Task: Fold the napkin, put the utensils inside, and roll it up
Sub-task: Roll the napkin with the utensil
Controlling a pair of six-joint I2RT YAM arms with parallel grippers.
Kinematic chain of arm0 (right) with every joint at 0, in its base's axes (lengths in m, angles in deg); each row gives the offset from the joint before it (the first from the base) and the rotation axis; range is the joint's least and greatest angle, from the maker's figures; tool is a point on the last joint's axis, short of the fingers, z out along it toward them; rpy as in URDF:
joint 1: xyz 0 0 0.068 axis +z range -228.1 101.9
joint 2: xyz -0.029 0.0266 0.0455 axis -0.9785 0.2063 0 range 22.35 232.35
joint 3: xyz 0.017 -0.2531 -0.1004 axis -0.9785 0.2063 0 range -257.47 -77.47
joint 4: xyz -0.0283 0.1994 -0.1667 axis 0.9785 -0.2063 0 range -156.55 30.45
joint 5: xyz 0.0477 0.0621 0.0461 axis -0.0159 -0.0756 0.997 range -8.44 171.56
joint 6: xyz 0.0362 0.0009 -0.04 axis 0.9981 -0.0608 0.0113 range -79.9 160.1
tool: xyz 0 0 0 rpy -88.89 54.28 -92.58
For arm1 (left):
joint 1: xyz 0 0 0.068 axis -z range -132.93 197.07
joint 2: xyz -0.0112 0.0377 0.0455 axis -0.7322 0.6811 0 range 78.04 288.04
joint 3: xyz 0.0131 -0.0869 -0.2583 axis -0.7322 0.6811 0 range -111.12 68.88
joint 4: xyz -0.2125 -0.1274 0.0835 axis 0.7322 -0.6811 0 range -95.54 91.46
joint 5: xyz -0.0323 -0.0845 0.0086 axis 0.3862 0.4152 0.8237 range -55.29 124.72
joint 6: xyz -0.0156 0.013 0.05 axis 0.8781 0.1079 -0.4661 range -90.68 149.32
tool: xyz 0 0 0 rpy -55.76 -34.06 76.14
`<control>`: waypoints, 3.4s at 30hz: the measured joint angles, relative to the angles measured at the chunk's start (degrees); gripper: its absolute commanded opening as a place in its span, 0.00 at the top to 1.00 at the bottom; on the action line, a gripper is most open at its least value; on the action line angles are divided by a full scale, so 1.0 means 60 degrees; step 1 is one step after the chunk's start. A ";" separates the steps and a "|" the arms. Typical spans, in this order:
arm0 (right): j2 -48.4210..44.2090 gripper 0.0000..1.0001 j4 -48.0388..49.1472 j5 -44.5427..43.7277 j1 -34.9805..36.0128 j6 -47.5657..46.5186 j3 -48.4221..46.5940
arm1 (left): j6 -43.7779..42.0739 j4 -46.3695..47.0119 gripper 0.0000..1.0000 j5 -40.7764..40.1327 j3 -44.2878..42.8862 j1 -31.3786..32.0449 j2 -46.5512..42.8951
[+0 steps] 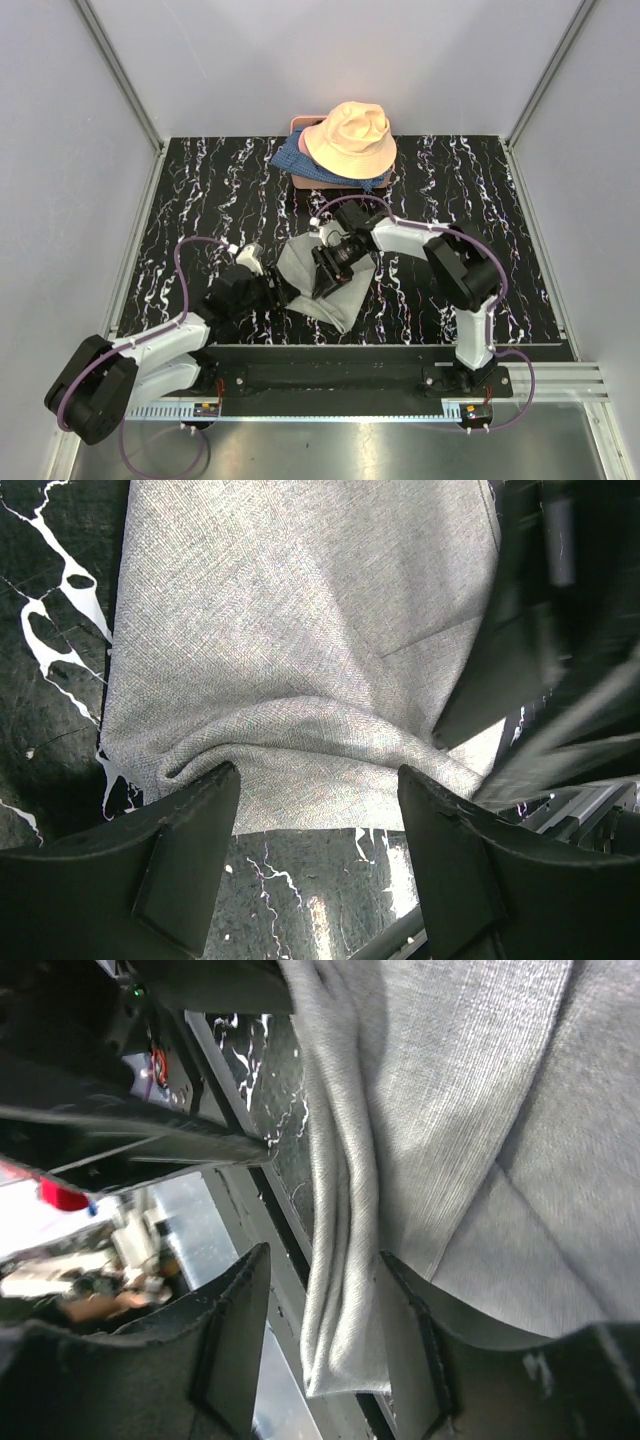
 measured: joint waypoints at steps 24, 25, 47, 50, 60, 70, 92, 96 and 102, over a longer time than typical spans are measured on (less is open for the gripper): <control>-0.2834 0.43 -0.0004 -0.2055 0.2208 0.0645 0.1625 | -0.0007 -0.0375 0.30 0.0007 -0.0470 -0.0011 0.0499; -0.2783 0.43 -0.0007 -0.2120 0.2197 0.0645 0.1650 | -0.0011 -0.0412 0.30 0.0007 -0.0495 -0.0011 0.0499; -0.2524 0.44 -0.0543 -0.3249 0.1388 0.0288 0.2215 | -0.0273 -0.0976 0.30 0.0015 -0.0710 -0.0007 0.0415; -0.2455 0.45 -0.0535 -0.3242 0.1308 0.0226 0.2288 | -0.0331 -0.1071 0.30 0.0018 -0.0761 -0.0011 0.0415; -0.2579 0.44 -0.0860 -0.3169 0.1228 0.0124 0.2073 | -0.0492 -0.1468 0.30 0.0018 -0.0951 -0.0011 0.0415; -0.3016 0.41 -0.0885 -0.3730 0.1220 -0.0372 0.0506 | -0.0579 -0.1650 0.30 0.0022 -0.1020 -0.0011 0.0441; -0.1107 0.52 0.0667 -0.4481 0.1676 -0.1005 0.0284 | -0.0663 -0.1821 0.30 0.0044 -0.1293 -0.0011 0.0750; -0.0951 0.78 0.0794 -0.4448 0.1701 -0.1031 0.0284 | -0.0681 -0.1836 0.28 0.0044 -0.1330 -0.0011 0.0761; -0.0543 1.00 0.0933 -0.4193 0.1719 -0.0878 0.0284 | -0.0809 -0.1978 0.18 0.0029 -0.1504 -0.0011 0.0754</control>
